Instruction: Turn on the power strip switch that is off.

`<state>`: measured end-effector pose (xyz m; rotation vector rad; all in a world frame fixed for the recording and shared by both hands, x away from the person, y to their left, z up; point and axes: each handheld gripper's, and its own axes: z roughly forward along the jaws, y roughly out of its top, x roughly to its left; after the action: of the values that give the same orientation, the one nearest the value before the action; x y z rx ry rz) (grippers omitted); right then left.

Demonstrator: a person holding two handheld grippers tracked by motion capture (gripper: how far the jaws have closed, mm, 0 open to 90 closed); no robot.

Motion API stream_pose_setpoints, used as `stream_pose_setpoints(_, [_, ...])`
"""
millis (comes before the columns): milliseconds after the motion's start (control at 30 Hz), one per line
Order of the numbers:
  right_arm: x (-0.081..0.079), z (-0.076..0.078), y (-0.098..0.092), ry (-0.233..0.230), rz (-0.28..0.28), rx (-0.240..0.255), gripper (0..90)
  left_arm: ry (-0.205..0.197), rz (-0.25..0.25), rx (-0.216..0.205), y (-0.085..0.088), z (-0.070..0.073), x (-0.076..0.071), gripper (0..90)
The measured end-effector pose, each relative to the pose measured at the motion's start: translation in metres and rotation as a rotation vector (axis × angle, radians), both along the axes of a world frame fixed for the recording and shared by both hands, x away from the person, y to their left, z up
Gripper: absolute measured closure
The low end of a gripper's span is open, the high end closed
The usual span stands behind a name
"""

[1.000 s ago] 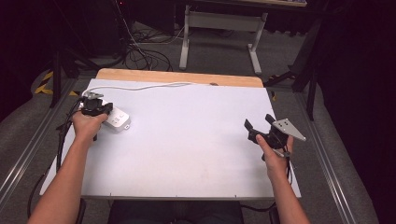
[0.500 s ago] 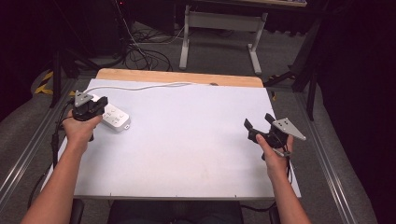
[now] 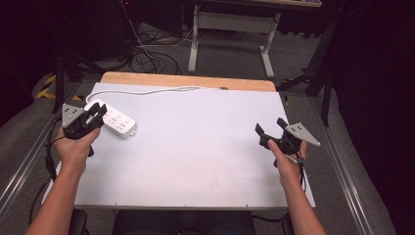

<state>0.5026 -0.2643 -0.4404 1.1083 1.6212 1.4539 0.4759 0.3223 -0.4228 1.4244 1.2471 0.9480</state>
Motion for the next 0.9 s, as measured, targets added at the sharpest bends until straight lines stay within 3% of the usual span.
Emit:
stream_pose_setpoints(167, [-0.001, 0.001, 0.0, -0.003, 0.001, 0.003, 9.6, -0.025, 0.02, 0.034, 0.0, 0.007, -0.021, 69.0])
stream_pose_setpoints(333, [0.0, 0.001, 0.0, -0.002, 0.001, 0.004, 9.6, -0.035, 0.027, 0.022, 0.001, 0.007, -0.031, 67.2])
stream_pose_setpoints(900, [-0.001, 0.001, -0.001, -0.003, 0.001, 0.008, 9.6, -0.029, 0.028, 0.016, -0.002, 0.006, -0.042, 57.3])
